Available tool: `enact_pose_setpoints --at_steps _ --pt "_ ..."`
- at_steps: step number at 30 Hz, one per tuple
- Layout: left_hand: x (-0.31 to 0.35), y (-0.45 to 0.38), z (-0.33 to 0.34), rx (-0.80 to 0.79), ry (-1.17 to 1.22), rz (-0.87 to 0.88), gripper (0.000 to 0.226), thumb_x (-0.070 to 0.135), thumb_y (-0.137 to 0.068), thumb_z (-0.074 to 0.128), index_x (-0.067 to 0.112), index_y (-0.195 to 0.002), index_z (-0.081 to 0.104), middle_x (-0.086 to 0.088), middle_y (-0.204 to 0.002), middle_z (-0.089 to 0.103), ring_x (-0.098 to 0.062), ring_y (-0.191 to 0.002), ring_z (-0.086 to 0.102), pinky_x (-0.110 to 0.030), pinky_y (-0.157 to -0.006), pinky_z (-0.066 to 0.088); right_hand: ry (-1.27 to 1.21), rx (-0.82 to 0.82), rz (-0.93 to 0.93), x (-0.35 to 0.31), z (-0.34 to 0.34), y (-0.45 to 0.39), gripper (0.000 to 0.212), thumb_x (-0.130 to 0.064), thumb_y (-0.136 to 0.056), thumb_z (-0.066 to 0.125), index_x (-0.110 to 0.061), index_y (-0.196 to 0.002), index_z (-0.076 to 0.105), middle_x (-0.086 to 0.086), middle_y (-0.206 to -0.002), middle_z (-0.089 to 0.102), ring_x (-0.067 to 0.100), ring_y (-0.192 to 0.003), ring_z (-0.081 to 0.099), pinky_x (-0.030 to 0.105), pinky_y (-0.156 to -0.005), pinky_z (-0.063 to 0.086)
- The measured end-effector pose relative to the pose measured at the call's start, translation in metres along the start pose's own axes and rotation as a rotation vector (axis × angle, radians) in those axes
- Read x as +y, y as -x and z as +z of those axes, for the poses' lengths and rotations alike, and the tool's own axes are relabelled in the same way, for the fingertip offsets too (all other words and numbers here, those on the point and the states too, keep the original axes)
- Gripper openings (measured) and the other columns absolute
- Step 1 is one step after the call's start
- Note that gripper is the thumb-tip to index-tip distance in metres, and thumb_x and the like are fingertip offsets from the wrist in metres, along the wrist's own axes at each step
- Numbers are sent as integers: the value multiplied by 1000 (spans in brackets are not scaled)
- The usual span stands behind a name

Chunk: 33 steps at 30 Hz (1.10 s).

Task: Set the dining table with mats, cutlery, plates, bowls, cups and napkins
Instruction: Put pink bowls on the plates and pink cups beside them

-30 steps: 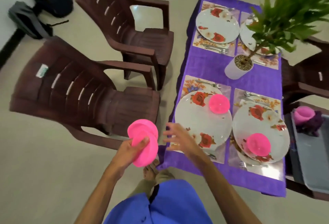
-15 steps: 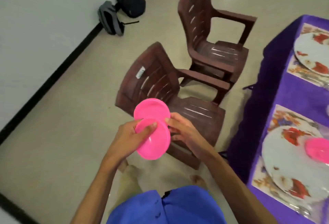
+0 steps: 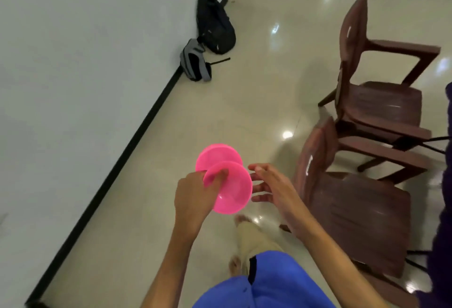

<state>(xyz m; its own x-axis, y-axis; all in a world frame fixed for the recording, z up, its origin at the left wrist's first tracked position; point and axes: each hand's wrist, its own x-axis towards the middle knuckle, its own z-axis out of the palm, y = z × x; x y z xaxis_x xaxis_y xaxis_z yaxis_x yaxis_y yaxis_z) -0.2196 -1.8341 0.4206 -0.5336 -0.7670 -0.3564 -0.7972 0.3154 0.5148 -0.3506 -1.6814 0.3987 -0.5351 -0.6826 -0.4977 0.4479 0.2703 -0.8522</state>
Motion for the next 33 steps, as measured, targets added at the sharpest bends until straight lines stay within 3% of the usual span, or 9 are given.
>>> enact_pose_setpoints --at_steps 4,9,14,17,20,25,28,33 --pt "34 -102 -10 -93 -115 41 56 62 -99 50 22 -60 58 3 -57 60 -13 -53 59 -24 -47 35 3 149 -29 -40 1 -78 20 -25 -105 54 -19 -117 68 -1 -101 75 17 -84 70 38 -80 56" --pt "83 -219 -31 -216 -74 187 56 59 -101 50 21 -64 66 -3 -58 64 -15 -53 62 -30 -51 48 48 256 7 -96 -8 -171 22 -30 -106 52 -21 -115 70 -1 -103 76 21 -93 73 37 -84 59" --pt "142 -353 -52 -287 -131 360 57 67 -89 40 23 -71 73 0 -64 68 -17 -59 65 -32 -58 52 4 413 18 -167 -45 -272 23 -35 -105 54 -21 -117 68 4 -109 76 21 -93 72 35 -80 54" --pt "184 -431 -44 -362 -236 454 50 62 -98 51 23 -83 77 0 -72 72 -20 -67 67 -35 -65 54 -33 306 -34 -206 -61 -325 38 -49 -99 57 -31 -132 61 -3 -123 70 14 -108 71 33 -86 58" --pt "238 -512 -30 -488 -212 554 42 60 -97 58 25 -91 80 2 -76 74 -14 -69 69 -36 -68 56 -13 228 -64 -246 -74 -397 49 -38 -96 70 -44 -141 52 -16 -131 64 8 -116 67 29 -89 59" --pt "355 -639 -32 -719 -200 725 25 39 -103 57 27 -108 78 3 -96 77 -17 -86 72 -39 -82 57 -193 486 -62 -325 -127 -511 30 -40 -95 69 -34 -125 71 -2 -122 73 27 -116 68 35 -82 58" --pt "448 -696 -32 -845 -182 855 24 42 -103 59 34 -117 76 10 -103 75 -7 -88 70 -27 -80 57 -377 631 -52 -378 -173 -548 32 -39 -92 70 -30 -123 73 4 -120 74 29 -110 71 35 -78 59" --pt "590 -779 6 -1084 -101 901 15 44 -100 65 42 -110 76 16 -104 75 -3 -95 69 -30 -83 59 -648 925 -126 -430 -264 -603 32 -26 -92 71 -13 -121 73 15 -116 74 27 -91 73 36 -68 60"
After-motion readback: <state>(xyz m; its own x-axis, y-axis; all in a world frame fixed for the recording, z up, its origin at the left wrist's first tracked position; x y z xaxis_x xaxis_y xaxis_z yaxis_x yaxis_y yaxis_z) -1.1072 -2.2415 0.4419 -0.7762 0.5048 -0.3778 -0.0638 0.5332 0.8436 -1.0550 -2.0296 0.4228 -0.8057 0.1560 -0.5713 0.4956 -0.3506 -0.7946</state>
